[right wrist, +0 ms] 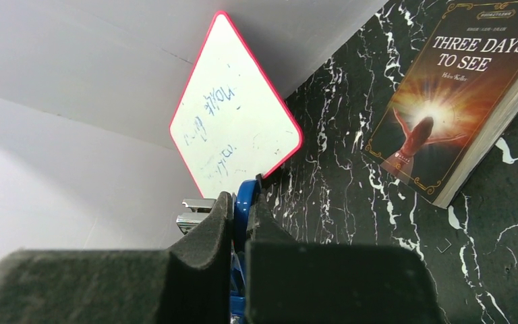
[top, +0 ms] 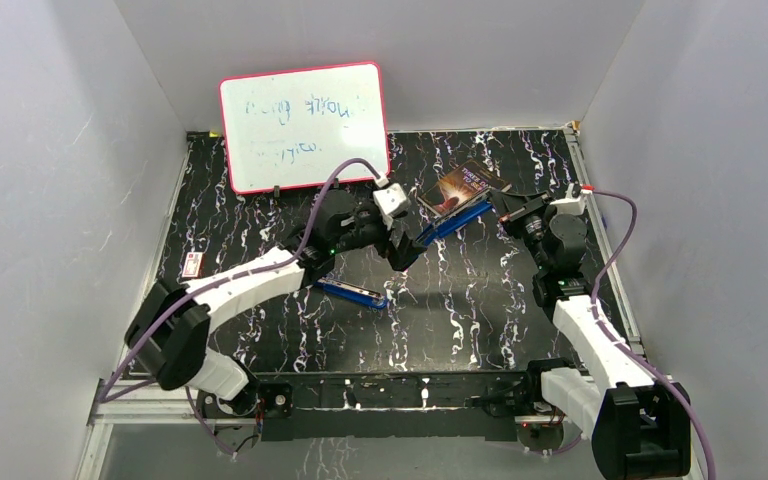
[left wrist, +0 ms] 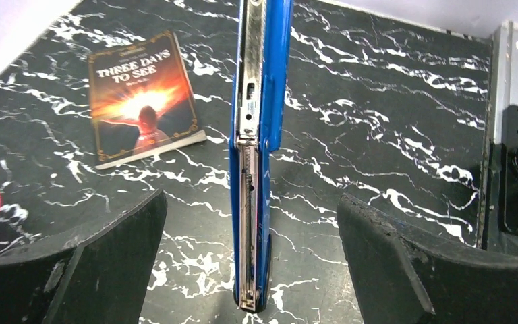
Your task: Load the staples into the stapler
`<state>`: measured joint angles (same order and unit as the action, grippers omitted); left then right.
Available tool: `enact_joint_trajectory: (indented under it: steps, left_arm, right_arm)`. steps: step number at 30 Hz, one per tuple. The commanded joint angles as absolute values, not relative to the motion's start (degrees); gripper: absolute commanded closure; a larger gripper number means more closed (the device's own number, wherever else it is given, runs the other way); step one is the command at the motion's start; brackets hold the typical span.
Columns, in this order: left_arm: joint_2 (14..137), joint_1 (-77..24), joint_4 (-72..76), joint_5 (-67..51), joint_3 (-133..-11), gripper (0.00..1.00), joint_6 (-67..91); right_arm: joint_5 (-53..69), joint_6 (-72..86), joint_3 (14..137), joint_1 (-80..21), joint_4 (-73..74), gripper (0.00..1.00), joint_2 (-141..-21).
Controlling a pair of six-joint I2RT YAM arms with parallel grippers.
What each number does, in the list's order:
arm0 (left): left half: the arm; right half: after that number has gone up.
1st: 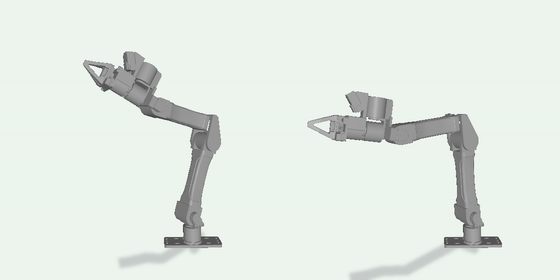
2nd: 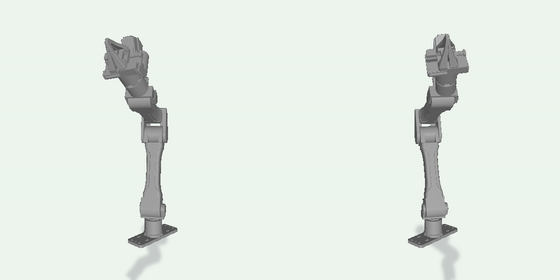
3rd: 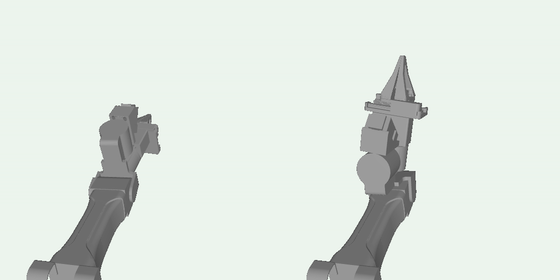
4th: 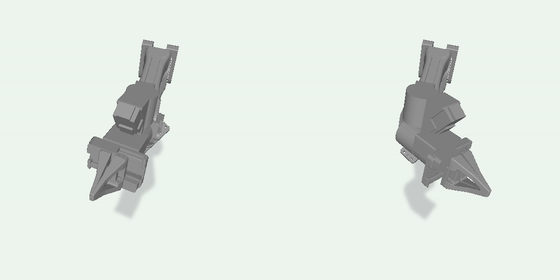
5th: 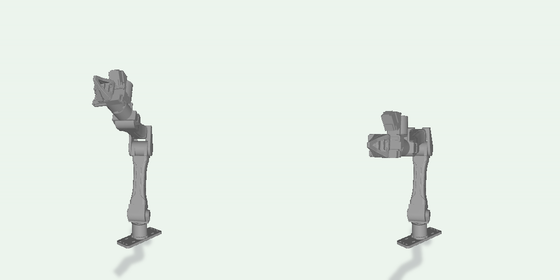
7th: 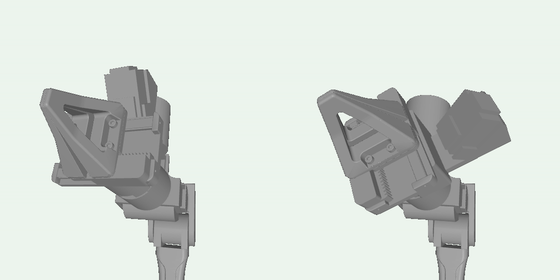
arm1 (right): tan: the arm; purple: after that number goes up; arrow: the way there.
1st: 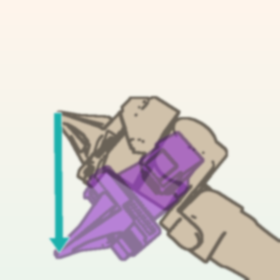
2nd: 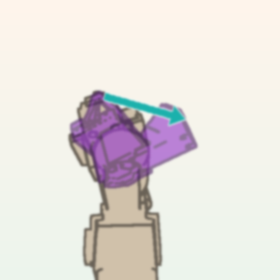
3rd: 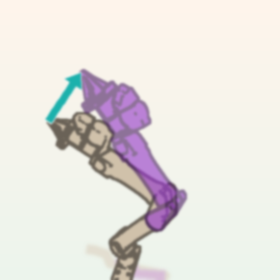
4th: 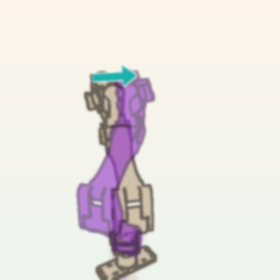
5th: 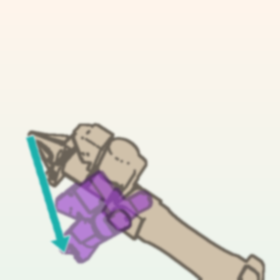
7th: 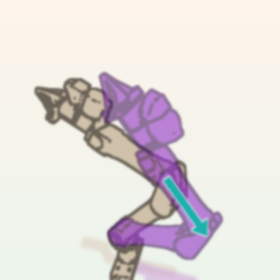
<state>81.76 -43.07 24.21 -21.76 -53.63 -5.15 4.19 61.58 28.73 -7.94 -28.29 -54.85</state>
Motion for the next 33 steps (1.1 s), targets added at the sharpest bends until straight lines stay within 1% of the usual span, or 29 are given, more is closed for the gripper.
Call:
enact_joint_trajectory:
  steps: [1,6,8,10,15,19,23,25,26,28,30,33]
  left_arm:
    - [85.79,-43.07,27.64,-29.38,-57.38,0.04,-7.86]
    - [90.76,-43.11,29.11,-33.1,-59.78,0.09,-8.03]
    - [92.4,-43.06,28.69,-33.78,-60.97,0.14,-8.6]
    - [93.96,-43.04,27.54,-34.44,-62.42,0.21,-9.19]
    - [97.0,-43.07,23.96,-35.82,-65.96,0.48,-10.02]
    - [98.18,-43.05,23.0,-36.4,-66.7,0.78,-10.45]
    - [97.64,-43.06,20.29,-35.77,-66.76,1.0,-13.26]
    - [96.87,-43.02,17.75,-34.78,-66.5,1.0,-16.76]
    - [96.33,-42.98,16.31,-34.24,-66.27,1.0,-18.44]
    - [94.77,-42.7,14.17,-33.43,-65.4,1.0,-21.87]
    - [92.83,-41.83,13.01,-34.33,-63.9,1.0,-24.94]
    - [90.0,-39.02,11.71,-38.65,-61.26,1.0,-29.57]
  right_arm:
    - [6.42,64.52,30.7,-7.87,-35.31,1.0,-52.32]
    - [7.65,64.34,30.69,-7.82,-35.41,1.0,-52.34]
    - [8.02,64.34,30.61,-7.83,-35.42,1.0,-52.27]
    - [8.24,64.42,30.39,-7.83,-35.48,1.0,-52.24]
    - [8.35,64.66,29.53,-7.85,-35.59,1.0,-52.27]
    - [8.54,64.77,29.1,-7.83,-35.94,1.0,-52.58]
    - [8.31,64.79,28.86,-7.89,-35.95,1.0,-52.53]
    - [7.91,64.36,28.66,-7.88,-35.6,1.0,-52.33]
    - [7.72,63.9,28.59,-7.87,-35.04,0.97,-52.15]
    - [7.17,62.44,28.43,-7.82,-33.95,0.88,-51.76]
    - [6.32,60.31,28.45,-7.84,-32.23,0.76,-51.08]
    - [4.64,57.24,28.39,-7.83,-29.29,0.64,-49.98]
